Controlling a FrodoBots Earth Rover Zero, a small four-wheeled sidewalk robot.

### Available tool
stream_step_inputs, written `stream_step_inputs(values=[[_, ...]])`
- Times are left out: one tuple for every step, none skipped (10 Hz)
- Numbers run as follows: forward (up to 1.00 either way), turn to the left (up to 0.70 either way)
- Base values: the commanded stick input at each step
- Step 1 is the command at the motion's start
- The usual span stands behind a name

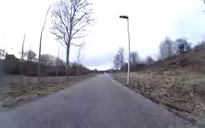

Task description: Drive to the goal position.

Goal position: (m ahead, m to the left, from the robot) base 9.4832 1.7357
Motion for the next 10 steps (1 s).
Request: stream_step_inputs(values=[[0.50,0.00],[0.50,0.00],[0.50,0.00],[0.50,0.00],[0.50,0.00],[0.50,0.00],[0.50,0.00],[0.50,0.00],[0.50,0.00],[0.50,0.00]])
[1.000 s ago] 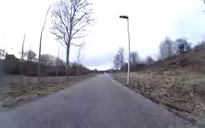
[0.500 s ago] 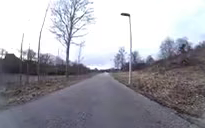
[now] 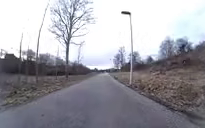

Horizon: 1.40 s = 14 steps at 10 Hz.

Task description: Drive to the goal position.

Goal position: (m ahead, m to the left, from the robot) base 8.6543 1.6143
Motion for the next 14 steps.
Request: stream_step_inputs(values=[[0.50,0.00],[0.50,0.00],[0.50,0.00],[0.50,0.00],[0.50,0.00],[0.50,0.00],[0.50,0.00],[0.50,0.00],[0.50,0.00],[0.50,0.00],[0.50,0.00],[0.50,0.00],[0.50,0.00],[0.50,0.00]])
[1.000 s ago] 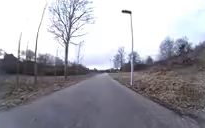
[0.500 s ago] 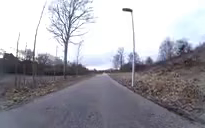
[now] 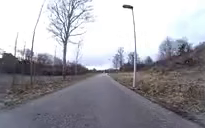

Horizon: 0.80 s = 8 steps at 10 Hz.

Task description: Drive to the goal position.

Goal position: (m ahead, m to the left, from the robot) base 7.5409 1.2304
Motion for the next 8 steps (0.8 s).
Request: stream_step_inputs(values=[[0.50,0.00],[0.50,0.00],[0.50,0.00],[0.50,0.00],[0.50,0.00],[0.50,0.00],[0.50,-0.47],[0.50,-0.31]])
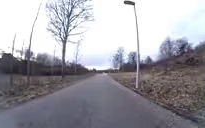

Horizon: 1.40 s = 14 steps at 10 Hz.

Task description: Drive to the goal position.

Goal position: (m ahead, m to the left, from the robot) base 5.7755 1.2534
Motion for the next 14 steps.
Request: stream_step_inputs(values=[[0.50,-0.12],[0.50,0.00],[0.50,0.00],[0.50,0.00],[0.50,0.00],[0.50,0.00],[0.50,0.00],[0.50,0.00],[0.50,0.00],[0.50,0.00],[0.50,0.00],[0.50,0.00],[0.50,0.00],[0.50,0.00]])
